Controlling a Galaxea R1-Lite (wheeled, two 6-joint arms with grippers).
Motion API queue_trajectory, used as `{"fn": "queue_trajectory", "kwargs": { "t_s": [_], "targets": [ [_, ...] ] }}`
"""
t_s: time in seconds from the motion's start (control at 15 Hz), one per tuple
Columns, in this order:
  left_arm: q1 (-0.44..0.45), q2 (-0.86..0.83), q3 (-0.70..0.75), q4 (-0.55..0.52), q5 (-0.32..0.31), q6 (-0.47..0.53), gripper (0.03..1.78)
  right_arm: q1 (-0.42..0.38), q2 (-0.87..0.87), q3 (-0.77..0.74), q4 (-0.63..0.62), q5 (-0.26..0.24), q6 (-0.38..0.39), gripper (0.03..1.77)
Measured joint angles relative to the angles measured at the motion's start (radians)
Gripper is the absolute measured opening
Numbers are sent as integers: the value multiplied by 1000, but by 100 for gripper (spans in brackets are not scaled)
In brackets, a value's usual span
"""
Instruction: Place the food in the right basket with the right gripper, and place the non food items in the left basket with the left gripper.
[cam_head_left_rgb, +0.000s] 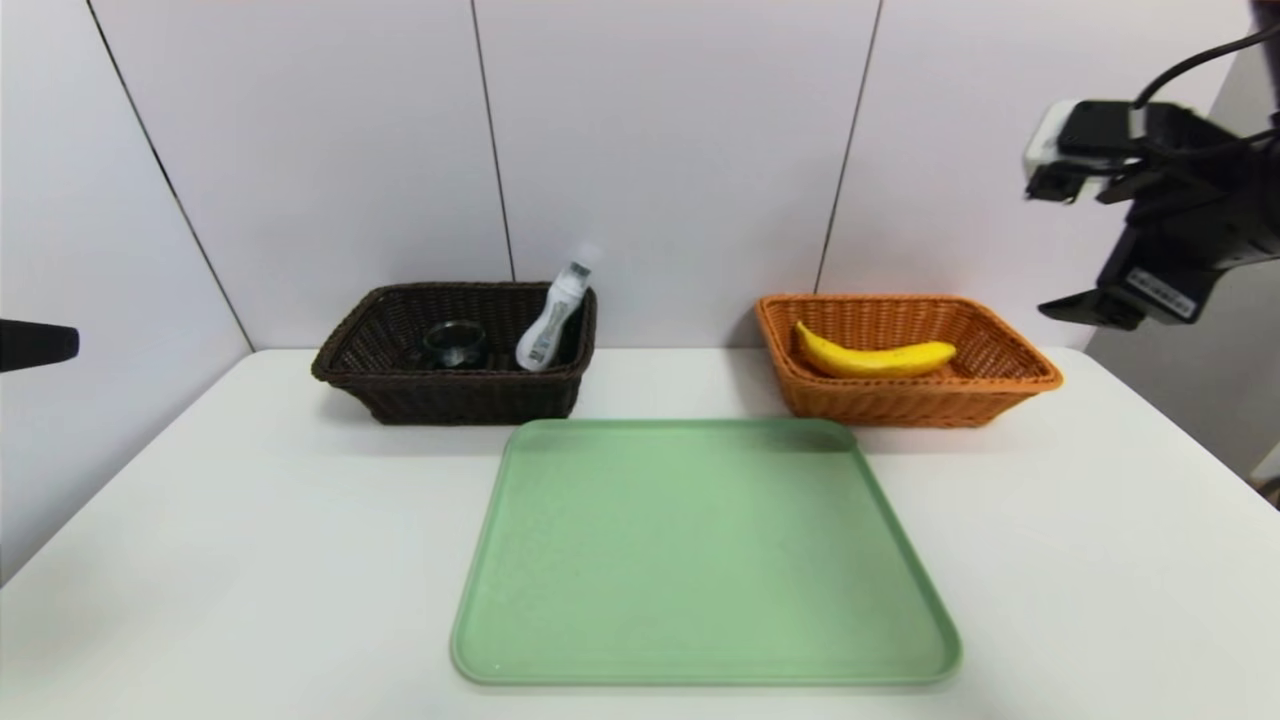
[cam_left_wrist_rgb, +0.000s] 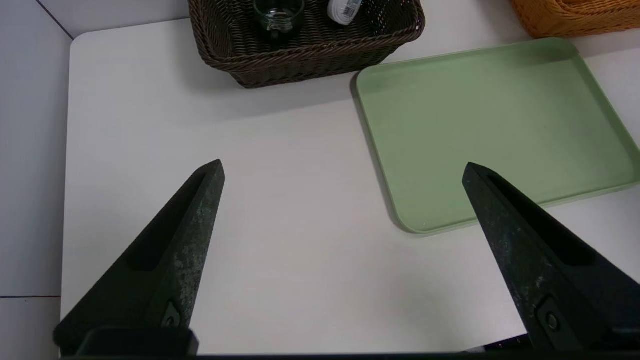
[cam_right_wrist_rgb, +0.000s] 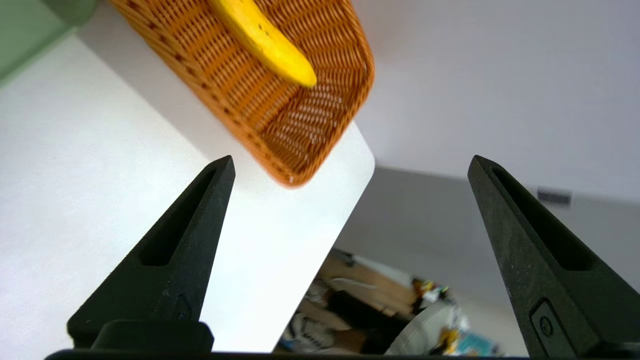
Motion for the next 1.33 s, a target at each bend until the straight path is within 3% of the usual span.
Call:
{"fn": "queue_trajectory", "kwargs": {
  "t_s": [0.27,0.53,0.67,0.93,1.33],
  "targets": [
    [2,-43,10,24,111,-1,169,-24,-247,97,99,-14,243,165],
    [20,-125,70,57,232,0,169,-92,-497,281,107,-51,397,167],
    [71,-182,135,42,249,3,169,-115,-622,380,108,-57,473,168],
    [147,-320,248,37,260,21,169,-173,-857,531,107,-65,521,169],
    [224,-512,397,40,254,39,169,-241,-1135,699,111,-68,527,169]
  ]
}}
